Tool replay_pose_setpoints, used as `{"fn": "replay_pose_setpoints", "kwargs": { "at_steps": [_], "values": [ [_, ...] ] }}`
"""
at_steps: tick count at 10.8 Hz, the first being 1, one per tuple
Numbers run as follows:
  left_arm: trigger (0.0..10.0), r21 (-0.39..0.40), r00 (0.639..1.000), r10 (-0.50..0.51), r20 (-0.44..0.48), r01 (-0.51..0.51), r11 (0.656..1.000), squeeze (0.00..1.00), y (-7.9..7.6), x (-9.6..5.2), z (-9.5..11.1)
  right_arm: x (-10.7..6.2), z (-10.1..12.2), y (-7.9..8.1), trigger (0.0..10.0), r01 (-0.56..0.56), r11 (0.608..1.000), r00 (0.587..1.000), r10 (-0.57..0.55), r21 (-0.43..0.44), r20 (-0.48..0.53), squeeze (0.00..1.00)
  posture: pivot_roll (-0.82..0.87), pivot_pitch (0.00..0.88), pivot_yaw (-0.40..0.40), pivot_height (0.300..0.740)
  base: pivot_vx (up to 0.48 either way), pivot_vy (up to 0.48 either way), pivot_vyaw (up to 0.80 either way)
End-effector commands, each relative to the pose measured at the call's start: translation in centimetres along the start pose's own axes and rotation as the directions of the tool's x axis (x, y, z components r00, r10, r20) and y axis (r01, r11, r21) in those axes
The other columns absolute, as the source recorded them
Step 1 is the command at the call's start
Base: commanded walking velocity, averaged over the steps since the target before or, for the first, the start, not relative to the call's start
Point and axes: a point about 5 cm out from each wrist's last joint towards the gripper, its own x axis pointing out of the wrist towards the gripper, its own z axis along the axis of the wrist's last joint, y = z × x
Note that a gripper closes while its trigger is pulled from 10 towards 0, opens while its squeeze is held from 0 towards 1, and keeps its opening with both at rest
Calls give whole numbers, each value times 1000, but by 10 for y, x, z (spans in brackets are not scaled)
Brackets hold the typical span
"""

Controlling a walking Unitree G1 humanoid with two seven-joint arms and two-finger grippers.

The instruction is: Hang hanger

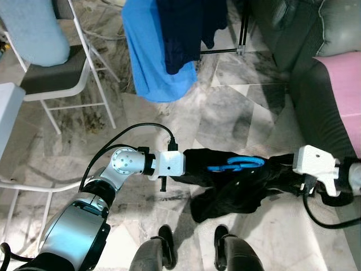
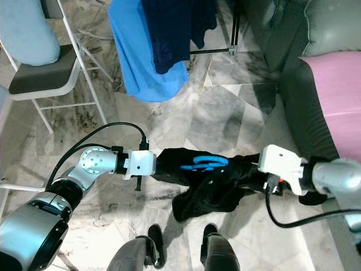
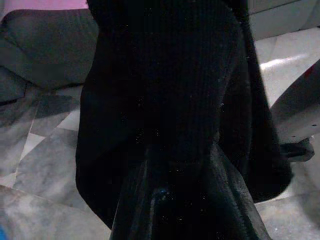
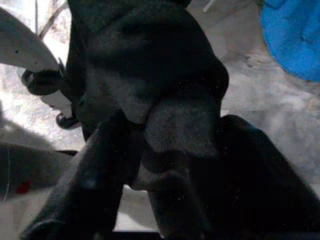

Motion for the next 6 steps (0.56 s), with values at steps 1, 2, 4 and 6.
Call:
{"fn": "replay_pose_setpoints", "kwargs": {
  "at_steps": [1,2,4,6],
  "values": [
    [0,-15,1000,-11,-15,10,1000,0,-8,-4,-7,-1,-1,3,0,-44,999,999,44,-10,-14,0,-282,303,138,740,0,0,0],
    [0,-16,1000,-10,-15,9,1000,0,-8,-3,-7,-2,-2,1,0,-46,999,999,46,-12,-16,0,-284,304,133,740,0,0,0],
    [0,-17,1000,-5,-14,5,1000,0,-10,-2,-7,-2,-1,-1,0,-63,998,998,63,-16,-14,0,-288,302,124,740,0,0,0],
    [0,-18,1000,-5,-13,5,1000,0,-11,-2,-7,-1,1,-1,0,-68,998,998,67,-19,-6,0,-291,302,120,740,0,0,0]
  ]
}}
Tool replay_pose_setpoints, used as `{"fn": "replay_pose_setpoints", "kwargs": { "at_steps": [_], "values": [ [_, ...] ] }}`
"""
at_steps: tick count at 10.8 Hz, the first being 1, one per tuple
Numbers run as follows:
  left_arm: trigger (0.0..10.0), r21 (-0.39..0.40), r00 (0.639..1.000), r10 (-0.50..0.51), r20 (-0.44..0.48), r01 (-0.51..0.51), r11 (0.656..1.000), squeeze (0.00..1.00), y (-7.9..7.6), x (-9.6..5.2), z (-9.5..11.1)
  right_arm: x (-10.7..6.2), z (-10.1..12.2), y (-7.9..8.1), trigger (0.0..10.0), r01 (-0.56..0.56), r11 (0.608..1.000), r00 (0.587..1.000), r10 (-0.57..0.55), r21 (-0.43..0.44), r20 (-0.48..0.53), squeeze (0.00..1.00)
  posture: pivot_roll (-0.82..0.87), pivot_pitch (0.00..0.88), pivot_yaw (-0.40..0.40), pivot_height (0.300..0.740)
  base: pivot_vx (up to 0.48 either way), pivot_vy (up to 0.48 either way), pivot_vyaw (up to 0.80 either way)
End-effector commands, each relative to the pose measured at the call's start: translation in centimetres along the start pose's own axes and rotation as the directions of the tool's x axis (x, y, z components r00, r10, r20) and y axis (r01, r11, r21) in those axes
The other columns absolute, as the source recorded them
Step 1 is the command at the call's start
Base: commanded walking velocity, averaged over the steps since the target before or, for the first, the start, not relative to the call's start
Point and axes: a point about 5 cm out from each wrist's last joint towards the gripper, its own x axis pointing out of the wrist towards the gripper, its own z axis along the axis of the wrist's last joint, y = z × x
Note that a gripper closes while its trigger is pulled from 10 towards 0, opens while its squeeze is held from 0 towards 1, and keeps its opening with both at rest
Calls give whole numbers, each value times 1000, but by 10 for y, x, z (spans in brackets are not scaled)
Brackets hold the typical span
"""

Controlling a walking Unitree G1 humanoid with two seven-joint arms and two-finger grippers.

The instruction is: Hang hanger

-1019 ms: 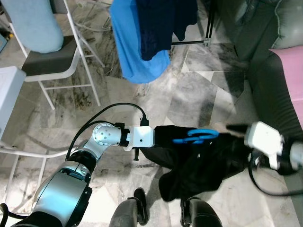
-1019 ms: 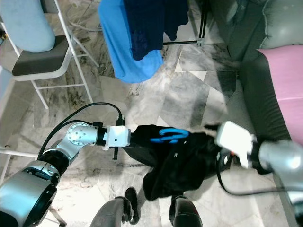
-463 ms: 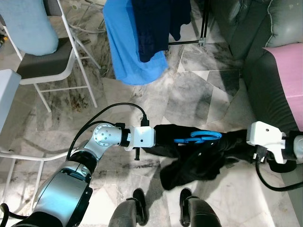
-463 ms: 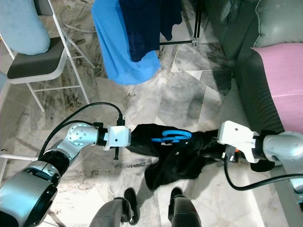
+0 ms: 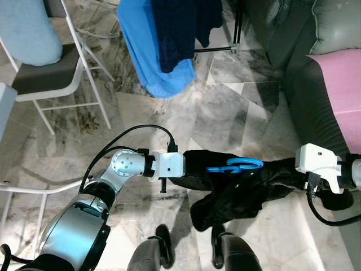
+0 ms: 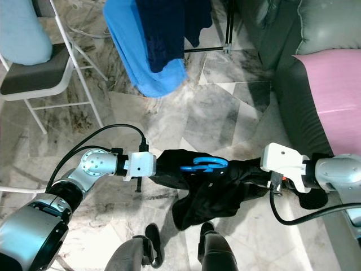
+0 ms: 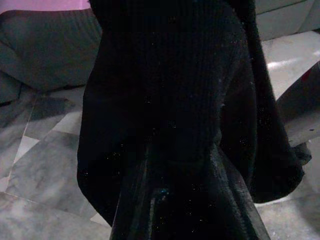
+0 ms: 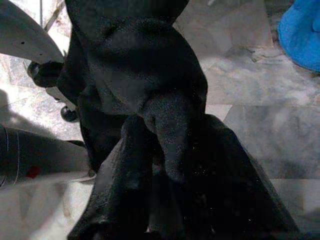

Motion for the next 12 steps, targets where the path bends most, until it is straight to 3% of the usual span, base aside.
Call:
{"fn": "replay_pose_setpoints", "kwargs": {
  "at_steps": [1,4,5,6,7,8,9,10,11,12],
  "values": [
    [0,-6,1000,-11,-4,11,1000,0,-7,-2,-4,1,0,4,0,-39,999,999,39,0,5,0,-292,304,120,740,0,0,0],
    [0,-2,1000,-16,10,16,1000,0,-7,0,-2,8,-1,7,0,-62,998,998,62,-1,7,0,-293,308,121,740,0,0,0],
    [0,-2,1000,-15,13,15,1000,0,-7,1,-2,12,-3,6,10000,-51,999,999,51,1,2,35,-293,310,120,740,0,0,0],
    [0,-2,1000,-15,17,15,1000,0,-7,1,-1,15,-4,5,10000,-48,999,999,48,-3,-2,1000,-293,310,121,740,0,0,0],
    [0,-1,1000,-14,21,14,1000,0,-7,1,-1,16,-4,5,10000,-54,998,999,54,-12,-4,1000,-293,310,120,740,0,0,0],
    [0,-2,1000,-15,25,15,1000,0,-7,2,-1,18,-3,4,10000,-54,998,999,54,-16,-2,165,-292,311,120,740,0,0,0],
    [0,-4,1000,-14,28,14,1000,0,-7,2,0,21,-3,2,10000,-53,998,999,53,-21,-1,0,-291,311,118,740,0,0,0],
    [0,-3,999,-11,30,11,1000,0,-7,2,0,24,-3,1,10000,-56,998,998,56,-22,-1,0,-290,310,114,740,0,0,0],
    [0,-4,999,-6,32,6,1000,0,-7,3,0,26,-4,1,6902,-69,998,998,69,-13,3,0,-289,307,108,740,0,0,0],
    [0,-6,999,-1,33,1,1000,0,-7,3,0,26,-5,2,0,-79,997,997,79,-5,5,0,-287,308,106,740,0,0,0]
  ]
}}
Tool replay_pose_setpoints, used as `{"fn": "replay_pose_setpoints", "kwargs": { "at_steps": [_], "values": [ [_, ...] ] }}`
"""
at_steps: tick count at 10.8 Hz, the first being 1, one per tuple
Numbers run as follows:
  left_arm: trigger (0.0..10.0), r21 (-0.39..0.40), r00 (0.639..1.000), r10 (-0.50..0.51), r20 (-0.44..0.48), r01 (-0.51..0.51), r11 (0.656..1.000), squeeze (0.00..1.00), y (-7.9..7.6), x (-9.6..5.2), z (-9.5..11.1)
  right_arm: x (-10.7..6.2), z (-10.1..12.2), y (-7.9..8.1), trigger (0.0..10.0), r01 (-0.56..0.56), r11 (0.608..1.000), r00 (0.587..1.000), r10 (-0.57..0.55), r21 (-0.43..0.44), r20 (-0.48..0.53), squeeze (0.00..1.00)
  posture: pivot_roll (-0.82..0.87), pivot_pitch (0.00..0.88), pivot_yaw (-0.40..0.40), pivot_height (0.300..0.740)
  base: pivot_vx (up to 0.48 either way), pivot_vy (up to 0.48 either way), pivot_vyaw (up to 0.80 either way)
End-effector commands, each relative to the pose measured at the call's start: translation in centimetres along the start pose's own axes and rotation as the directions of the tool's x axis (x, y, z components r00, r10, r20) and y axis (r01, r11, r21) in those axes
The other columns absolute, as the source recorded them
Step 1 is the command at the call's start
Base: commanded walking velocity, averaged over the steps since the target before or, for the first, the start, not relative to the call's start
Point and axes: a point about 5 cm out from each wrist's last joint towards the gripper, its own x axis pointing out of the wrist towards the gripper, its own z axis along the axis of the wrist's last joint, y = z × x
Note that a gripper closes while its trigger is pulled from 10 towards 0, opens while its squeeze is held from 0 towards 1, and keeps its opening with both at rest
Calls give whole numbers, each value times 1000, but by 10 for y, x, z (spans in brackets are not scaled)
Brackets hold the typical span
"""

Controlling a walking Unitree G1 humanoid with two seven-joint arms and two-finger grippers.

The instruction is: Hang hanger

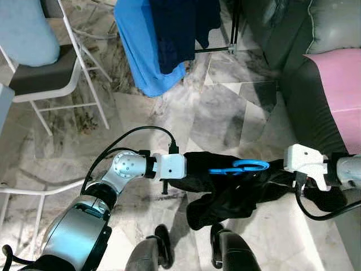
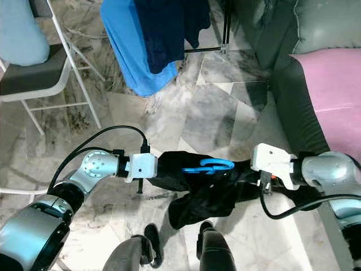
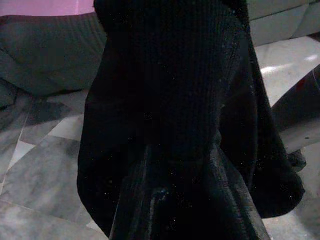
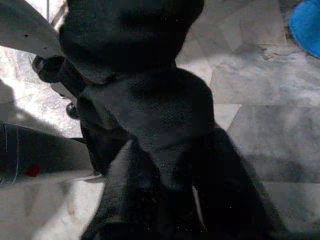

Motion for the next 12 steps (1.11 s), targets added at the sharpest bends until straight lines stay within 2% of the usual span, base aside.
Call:
{"fn": "replay_pose_setpoints", "kwargs": {
  "at_steps": [1,7,9,10,11,12],
  "values": [
    [0,-2,1000,6,20,-6,1000,0,-4,-1,-1,5,-1,4,0,-46,999,999,46,6,10,0,-286,307,102,740,0,0,0],
    [0,-2,1000,18,19,-18,1000,0,-2,-1,0,-1,-10,11,0,-61,997,998,61,42,1,0,-295,294,103,740,0,0,0],
    [0,2,998,67,18,-67,998,0,0,0,0,-1,-10,10,0,-42,998,999,42,39,8,0,-296,293,101,740,0,0,0],
    [6314,-10,994,111,19,-111,994,0,3,0,0,-1,-10,9,0,-29,999,999,29,38,14,0,-296,293,101,740,0,0,0],
    [10000,-27,985,172,14,-172,985,1000,6,-2,-1,1,-11,8,0,-11,999,1000,10,32,14,0,-295,295,103,740,0,0,0],
    [10000,-5,968,250,9,-249,968,1000,11,-6,-2,5,-13,8,0,21,999,1000,-21,25,3,0,-291,296,105,740,0,0,0]
  ]
}}
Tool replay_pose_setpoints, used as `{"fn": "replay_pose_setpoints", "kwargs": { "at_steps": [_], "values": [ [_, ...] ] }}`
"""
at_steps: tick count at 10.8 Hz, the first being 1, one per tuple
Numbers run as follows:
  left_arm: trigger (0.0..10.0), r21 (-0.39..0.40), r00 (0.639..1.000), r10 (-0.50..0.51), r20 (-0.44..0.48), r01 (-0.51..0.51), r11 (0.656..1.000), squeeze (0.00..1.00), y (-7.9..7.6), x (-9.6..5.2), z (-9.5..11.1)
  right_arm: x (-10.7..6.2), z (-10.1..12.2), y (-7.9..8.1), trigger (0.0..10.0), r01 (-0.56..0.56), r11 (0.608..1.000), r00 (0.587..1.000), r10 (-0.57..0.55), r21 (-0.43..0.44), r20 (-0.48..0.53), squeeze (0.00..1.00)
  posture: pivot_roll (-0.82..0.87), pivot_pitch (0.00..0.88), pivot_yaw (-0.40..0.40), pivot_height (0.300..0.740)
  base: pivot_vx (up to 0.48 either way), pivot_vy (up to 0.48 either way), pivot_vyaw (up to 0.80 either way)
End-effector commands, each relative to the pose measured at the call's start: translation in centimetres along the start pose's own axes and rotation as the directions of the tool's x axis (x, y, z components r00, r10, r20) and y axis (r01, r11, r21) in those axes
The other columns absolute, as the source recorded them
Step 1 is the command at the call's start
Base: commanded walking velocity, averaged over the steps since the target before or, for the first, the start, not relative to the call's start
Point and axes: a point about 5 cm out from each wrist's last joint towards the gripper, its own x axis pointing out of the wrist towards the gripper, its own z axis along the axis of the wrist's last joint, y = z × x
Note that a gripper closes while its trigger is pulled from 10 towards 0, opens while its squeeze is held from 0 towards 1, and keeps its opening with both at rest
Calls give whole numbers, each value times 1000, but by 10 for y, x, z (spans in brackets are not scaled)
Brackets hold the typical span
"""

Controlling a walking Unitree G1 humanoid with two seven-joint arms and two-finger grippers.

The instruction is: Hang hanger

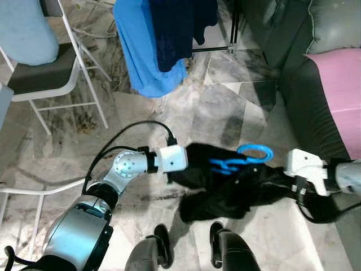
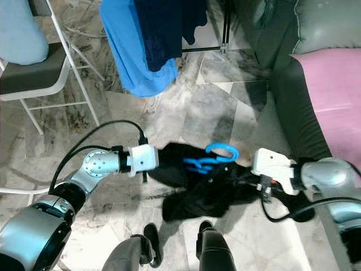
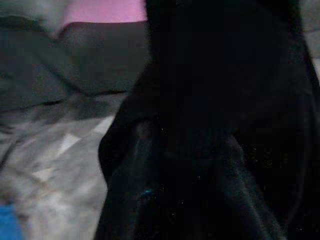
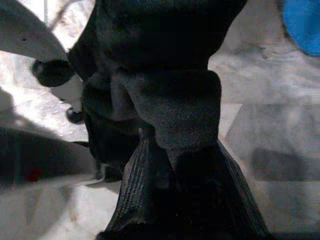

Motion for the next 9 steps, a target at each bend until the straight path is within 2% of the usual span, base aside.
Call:
{"fn": "replay_pose_setpoints", "kwargs": {
  "at_steps": [1,4,5,6,7,8,9],
  "values": [
    [10000,17,996,83,-8,-83,996,1000,6,-8,-3,4,-10,4,0,23,1000,999,-23,5,-46,0,-288,298,106,740,0,0,0],
    [10000,56,969,247,-7,-246,968,1000,17,-16,-4,14,-29,10,0,137,984,987,-125,115,-104,0,-291,299,110,740,0,0,0],
    [10000,-5,941,336,-47,-336,942,1000,20,-20,-11,19,-34,12,0,198,968,976,-181,151,-120,0,-297,294,109,740,0,0,0],
    [10000,-129,891,440,-113,-452,882,1000,22,-23,-20,27,-39,15,0,281,940,957,-258,192,-135,0,-296,285,106,740,0,0,0],
    [10000,-227,823,532,-200,-567,792,1000,19,-29,-33,33,-43,17,0,340,913,938,-313,227,-147,0,-290,265,95,740,0,0,0],
    [10000,-254,794,559,-239,-606,754,1000,16,-31,-38,36,-43,18,0,367,895,929,-340,253,-147,0,-288,260,92,740,0,0,0],
    [10000,-254,794,559,-239,-606,754,1000,16,-31,-38,36,-43,18,0,367,895,929,-340,253,-147,0,-288,260,92,740,0,0,0]
  ]
}}
